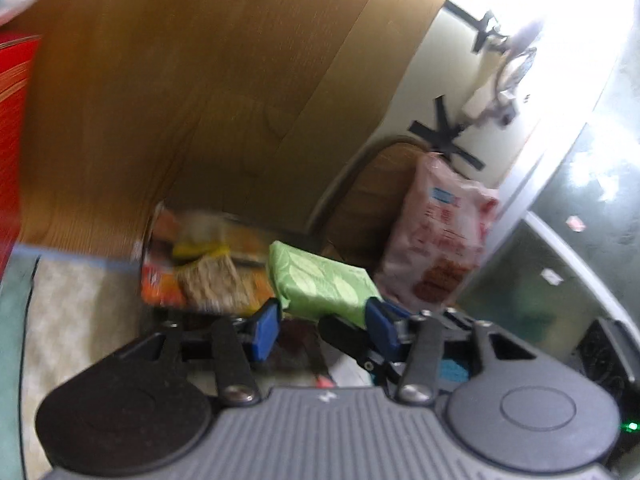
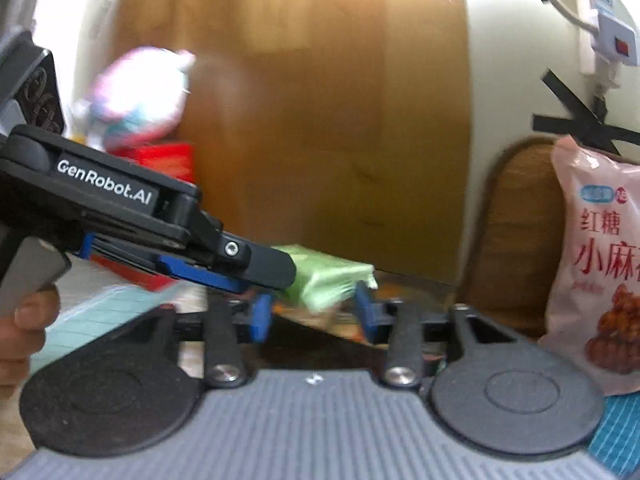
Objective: Organize snacks
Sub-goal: 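Lower the green pastry into the tin box and open the left gripper, then grasp the pink UHA gum box with the left gripper and lift it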
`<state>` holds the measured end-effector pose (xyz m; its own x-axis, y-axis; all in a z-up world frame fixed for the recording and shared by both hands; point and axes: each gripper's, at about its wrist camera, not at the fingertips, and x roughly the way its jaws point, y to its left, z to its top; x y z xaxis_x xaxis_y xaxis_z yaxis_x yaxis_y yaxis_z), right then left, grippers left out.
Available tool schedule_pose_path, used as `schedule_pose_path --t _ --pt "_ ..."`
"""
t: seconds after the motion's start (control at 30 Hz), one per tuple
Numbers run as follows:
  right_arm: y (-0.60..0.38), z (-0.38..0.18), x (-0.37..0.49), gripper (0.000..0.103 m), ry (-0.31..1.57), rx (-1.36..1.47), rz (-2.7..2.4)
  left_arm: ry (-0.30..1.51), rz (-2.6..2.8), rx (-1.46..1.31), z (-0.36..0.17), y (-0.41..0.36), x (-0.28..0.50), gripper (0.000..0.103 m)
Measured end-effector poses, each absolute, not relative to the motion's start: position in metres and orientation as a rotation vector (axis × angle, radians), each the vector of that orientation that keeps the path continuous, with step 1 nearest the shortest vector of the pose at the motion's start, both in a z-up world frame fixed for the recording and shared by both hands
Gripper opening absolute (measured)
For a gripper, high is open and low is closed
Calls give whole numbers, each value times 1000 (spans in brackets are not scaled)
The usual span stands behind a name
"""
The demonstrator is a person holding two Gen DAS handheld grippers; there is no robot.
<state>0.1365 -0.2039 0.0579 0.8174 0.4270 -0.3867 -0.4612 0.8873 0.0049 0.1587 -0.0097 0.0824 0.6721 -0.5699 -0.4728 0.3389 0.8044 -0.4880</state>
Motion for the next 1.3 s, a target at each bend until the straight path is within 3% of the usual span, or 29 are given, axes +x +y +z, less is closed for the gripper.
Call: schedule_pose_path --t 0.13,0.57,0.87,0.9,0.93,0.97,1.1,1.3 --pt "-223 48 143 56 444 -27 422 695 -486 -399 68 -14 177 55" --pt "-266 32 80 56 582 146 442 759 -509 -479 37 27 99 56" --pt "-250 17 127 55 689 154 452 914 -481 -483 9 3 79 52" --pt "-251 14 133 48 703 172 453 921 -479 -518 6 8 78 52" --pt "-252 9 139 35 728 192 457 928 -479 -549 3 11 77 52" --pt "-251 5 144 30 764 213 464 940 -476 -575 0 13 78 50" --pt "-248 8 130 29 777 233 498 950 -452 -585 -5 15 83 40" --pt "-246 17 78 35 731 152 615 925 -388 -614 -3 35 89 43"
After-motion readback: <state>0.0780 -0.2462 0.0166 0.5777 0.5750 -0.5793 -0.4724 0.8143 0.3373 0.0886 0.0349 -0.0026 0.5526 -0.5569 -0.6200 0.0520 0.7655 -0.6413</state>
